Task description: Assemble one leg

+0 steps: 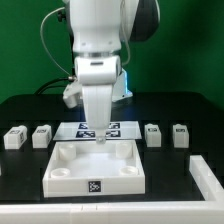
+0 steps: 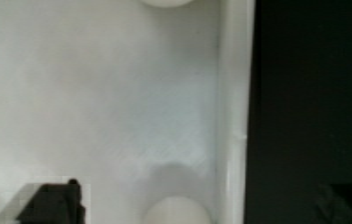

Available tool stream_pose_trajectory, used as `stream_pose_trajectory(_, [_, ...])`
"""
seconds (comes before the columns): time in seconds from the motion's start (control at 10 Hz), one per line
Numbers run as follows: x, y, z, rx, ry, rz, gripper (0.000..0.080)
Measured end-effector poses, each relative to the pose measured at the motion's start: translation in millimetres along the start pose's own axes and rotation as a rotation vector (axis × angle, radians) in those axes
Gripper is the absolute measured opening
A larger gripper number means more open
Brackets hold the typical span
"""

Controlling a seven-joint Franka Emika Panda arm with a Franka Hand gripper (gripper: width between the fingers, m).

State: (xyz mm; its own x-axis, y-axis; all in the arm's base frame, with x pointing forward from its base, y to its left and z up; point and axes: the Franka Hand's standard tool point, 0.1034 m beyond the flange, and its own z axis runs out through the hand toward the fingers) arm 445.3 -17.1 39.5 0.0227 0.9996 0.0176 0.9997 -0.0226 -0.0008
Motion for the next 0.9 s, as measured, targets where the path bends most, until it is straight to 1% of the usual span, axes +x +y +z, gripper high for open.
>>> stream_pose_trajectory(0.1, [-3.1, -2.3, 14.7, 0.009, 0.006, 0.009, 0.065])
stream_pose_trajectory(0.2, [-2.3, -3.1, 24.5, 0.016, 0.011, 0.011, 0.065])
stream_pose_trajectory(0.3, [-2.7, -2.1, 22.7, 0.013, 0.01, 0.013, 0.065])
stream_pose_trajectory(0.4, [-2.8, -2.3, 23.0, 0.013, 0.01, 0.013, 0.0603])
stream_pose_trajectory(0.5, [-2.7, -2.6, 23.3, 0.014, 0.01, 0.014, 0.0603])
stream_pose_trajectory(0.6, [-2.7, -2.6, 23.4, 0.014, 0.01, 0.014, 0.0427])
stream_pose_trajectory(0.7, [-2.8, -2.6, 23.4, 0.014, 0.01, 0.014, 0.0427])
stream_pose_trajectory(0.8, [-2.7, -2.8, 23.6, 0.015, 0.01, 0.014, 0.0221])
stream_pose_trajectory(0.9, [-2.7, -2.9, 23.8, 0.015, 0.01, 0.014, 0.0089])
